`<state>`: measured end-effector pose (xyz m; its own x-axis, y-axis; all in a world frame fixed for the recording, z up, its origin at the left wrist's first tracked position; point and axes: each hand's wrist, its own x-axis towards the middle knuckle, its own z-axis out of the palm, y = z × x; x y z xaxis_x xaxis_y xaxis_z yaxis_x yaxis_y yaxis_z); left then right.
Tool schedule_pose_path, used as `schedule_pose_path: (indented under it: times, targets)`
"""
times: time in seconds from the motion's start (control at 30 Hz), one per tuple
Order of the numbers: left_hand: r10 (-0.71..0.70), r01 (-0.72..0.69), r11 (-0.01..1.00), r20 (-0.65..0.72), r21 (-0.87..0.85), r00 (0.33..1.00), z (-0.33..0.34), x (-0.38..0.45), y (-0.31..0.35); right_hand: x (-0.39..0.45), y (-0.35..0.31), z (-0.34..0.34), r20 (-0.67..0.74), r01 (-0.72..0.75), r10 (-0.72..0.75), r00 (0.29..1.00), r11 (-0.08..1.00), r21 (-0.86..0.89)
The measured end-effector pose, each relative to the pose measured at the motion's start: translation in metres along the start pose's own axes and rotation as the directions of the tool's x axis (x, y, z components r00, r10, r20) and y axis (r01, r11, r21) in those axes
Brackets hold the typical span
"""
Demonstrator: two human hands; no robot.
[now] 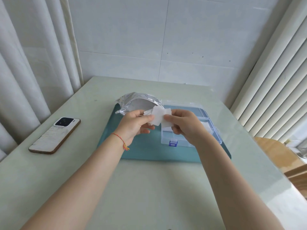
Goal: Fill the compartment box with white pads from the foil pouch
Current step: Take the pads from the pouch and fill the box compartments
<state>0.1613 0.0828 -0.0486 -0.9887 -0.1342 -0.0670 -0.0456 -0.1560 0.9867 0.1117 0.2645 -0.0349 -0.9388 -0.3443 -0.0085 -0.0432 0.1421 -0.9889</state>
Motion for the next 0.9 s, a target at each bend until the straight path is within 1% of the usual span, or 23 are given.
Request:
schedule_pose_path:
  times: [0.1,0.17,0.2,0.27,0.4,0.47,0.5,0.57,0.6,0.67,0.77,0.9]
  targets:
    - [-0.039,0.036,0.999,0.106,0.032,0.994,0.005,0.0,-0.002,-0.006,0.003,-0.008,-0.03,-0.008,0.006,1.0,0.998,-0.067]
    - [-0.031,0.025,0.999,0.137,0.044,0.99,0.009,-0.001,-0.005,-0.011,0.003,-0.01,-0.023,-0.015,0.013,1.0,0.995,-0.1]
    - [-0.019,0.014,0.999,0.127,0.04,0.992,0.01,-0.001,-0.007,-0.013,0.003,-0.011,-0.037,-0.016,0.012,0.999,0.993,-0.119]
    - [-0.012,0.01,1.0,0.083,0.018,0.996,0.013,-0.001,-0.011,-0.015,0.003,-0.012,-0.109,-0.006,-0.01,0.994,0.989,-0.148]
    - [-0.034,0.035,0.999,0.029,-0.036,0.999,0.013,-0.003,-0.017,-0.015,0.003,-0.014,-0.217,0.008,-0.05,0.975,0.981,-0.191]
    - [-0.047,0.047,0.996,-0.003,-0.072,0.999,0.01,-0.005,-0.018,-0.016,0.001,-0.014,-0.263,0.011,-0.055,0.963,0.986,-0.167]
    - [-0.053,0.051,0.995,-0.012,-0.088,0.999,0.009,-0.005,-0.018,-0.017,0.001,-0.013,-0.268,0.023,-0.054,0.962,0.993,-0.118]
    - [-0.061,0.06,0.992,-0.005,-0.108,0.998,0.008,-0.007,-0.019,-0.019,-0.001,-0.006,-0.211,0.052,-0.051,0.976,0.999,-0.001]
    - [-0.065,0.066,0.991,0.012,-0.119,0.998,0.008,-0.008,-0.018,-0.019,0.0,-0.001,-0.175,0.059,-0.056,0.983,0.998,0.014]
    - [-0.066,0.076,0.983,0.063,-0.164,0.996,0.01,-0.01,-0.016,-0.019,0.004,0.01,-0.147,0.065,-0.077,0.986,0.994,-0.086]
    - [-0.077,0.107,0.966,0.13,-0.235,0.989,0.015,-0.013,-0.012,-0.017,0.009,0.02,-0.204,0.066,-0.122,0.971,0.962,-0.265]
    - [-0.098,0.143,0.953,0.174,-0.266,0.98,0.019,-0.014,-0.012,-0.019,0.01,0.022,-0.234,0.089,-0.179,0.956,0.932,-0.352]
